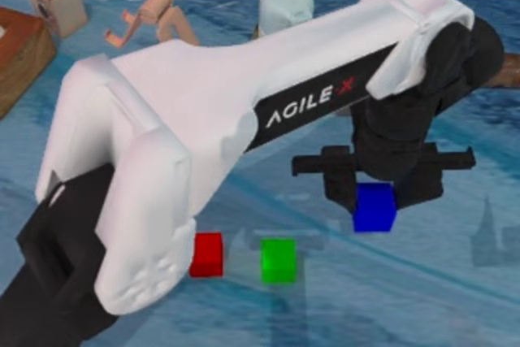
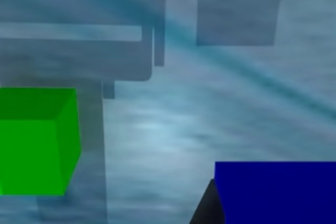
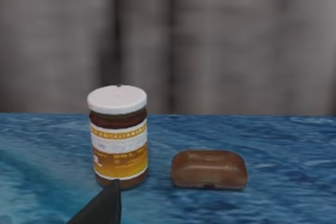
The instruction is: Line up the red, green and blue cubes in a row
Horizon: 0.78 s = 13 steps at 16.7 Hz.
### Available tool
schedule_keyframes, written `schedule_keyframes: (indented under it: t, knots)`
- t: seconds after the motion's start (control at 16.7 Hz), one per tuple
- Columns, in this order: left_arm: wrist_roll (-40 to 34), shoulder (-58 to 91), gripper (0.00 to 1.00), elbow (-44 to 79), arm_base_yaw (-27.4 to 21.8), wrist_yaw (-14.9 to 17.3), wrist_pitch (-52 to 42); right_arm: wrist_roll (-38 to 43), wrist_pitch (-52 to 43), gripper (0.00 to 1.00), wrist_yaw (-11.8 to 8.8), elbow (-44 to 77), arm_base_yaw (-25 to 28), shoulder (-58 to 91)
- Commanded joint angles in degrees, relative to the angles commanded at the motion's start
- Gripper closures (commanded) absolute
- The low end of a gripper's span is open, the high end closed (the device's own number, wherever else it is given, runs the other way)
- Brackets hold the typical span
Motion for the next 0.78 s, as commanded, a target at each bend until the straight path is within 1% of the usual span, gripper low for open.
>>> schedule_keyframes:
  t: [0.24, 0.48, 0.6, 0.78]
  knots:
    - [0.11, -0.18, 1.00, -2.52, 0.19, -0.07, 2.50, 0.00, 0.00, 0.00, 0.00, 0.00, 0.00, 0.00]
    - [-0.11, 0.34, 1.00, -11.17, 0.04, -0.04, 11.74, 0.00, 0.00, 0.00, 0.00, 0.00, 0.00, 0.00]
    - [-0.15, 0.55, 1.00, -14.09, -0.12, 0.00, 14.73, 0.00, 0.00, 0.00, 0.00, 0.00, 0.00, 0.00]
    - [-0.18, 0.66, 1.00, -14.71, -0.19, 0.01, 15.37, 0.00, 0.00, 0.00, 0.00, 0.00, 0.00, 0.00]
